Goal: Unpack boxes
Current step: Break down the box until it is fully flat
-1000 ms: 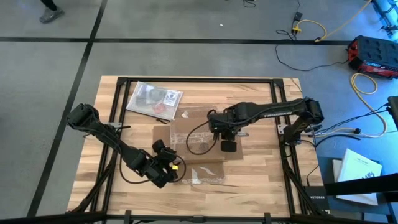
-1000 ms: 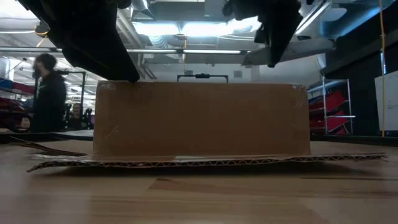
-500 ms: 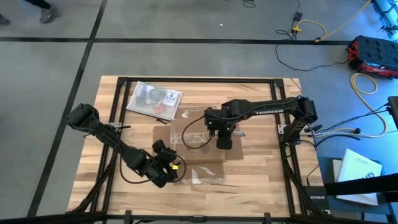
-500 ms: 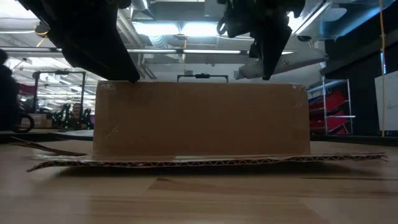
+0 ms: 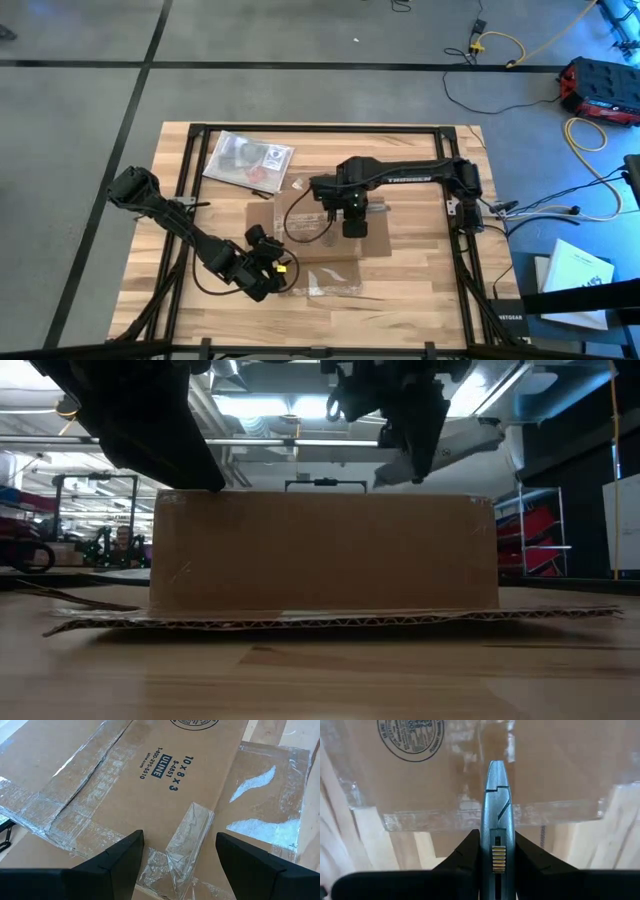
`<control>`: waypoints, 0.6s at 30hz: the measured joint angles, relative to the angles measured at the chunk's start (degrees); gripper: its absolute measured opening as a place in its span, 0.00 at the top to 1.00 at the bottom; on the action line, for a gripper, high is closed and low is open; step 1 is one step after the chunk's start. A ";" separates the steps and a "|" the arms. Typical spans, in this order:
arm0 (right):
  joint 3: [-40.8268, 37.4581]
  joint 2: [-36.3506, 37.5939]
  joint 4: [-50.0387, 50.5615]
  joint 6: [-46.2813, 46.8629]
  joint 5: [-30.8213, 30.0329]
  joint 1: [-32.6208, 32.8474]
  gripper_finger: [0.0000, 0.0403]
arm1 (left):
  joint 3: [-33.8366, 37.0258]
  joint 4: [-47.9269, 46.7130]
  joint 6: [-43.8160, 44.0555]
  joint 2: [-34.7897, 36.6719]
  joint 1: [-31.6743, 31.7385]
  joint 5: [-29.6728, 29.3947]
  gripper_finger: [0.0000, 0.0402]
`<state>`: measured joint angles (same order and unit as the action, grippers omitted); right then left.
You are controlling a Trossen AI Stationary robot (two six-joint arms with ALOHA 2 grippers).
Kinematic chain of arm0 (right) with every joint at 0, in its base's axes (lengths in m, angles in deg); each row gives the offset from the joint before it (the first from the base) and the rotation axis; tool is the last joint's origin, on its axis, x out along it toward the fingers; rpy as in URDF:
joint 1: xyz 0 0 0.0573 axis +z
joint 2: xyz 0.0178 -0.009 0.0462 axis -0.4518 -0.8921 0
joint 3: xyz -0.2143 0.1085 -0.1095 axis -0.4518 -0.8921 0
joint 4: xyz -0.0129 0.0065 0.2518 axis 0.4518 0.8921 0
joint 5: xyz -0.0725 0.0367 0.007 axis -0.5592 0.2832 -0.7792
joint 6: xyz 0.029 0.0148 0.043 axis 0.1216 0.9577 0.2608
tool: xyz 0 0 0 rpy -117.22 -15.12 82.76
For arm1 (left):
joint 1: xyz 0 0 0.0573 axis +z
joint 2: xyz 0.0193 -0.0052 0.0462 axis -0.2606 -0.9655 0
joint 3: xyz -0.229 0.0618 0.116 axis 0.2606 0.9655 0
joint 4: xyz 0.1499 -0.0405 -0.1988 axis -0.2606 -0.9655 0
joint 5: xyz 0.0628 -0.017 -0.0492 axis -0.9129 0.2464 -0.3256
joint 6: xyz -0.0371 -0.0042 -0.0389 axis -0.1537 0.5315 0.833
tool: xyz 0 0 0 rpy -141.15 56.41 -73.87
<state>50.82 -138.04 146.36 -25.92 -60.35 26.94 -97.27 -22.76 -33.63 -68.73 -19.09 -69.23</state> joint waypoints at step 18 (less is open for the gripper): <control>0.00 -3.12 -1.62 -1.33 -2.98 2.53 0.86 | 0.00 -0.04 -1.06 0.01 0.00 0.02 0.41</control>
<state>50.82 -141.17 144.74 -27.26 -63.33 29.47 -97.27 -22.80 -34.69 -68.71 -19.09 -69.20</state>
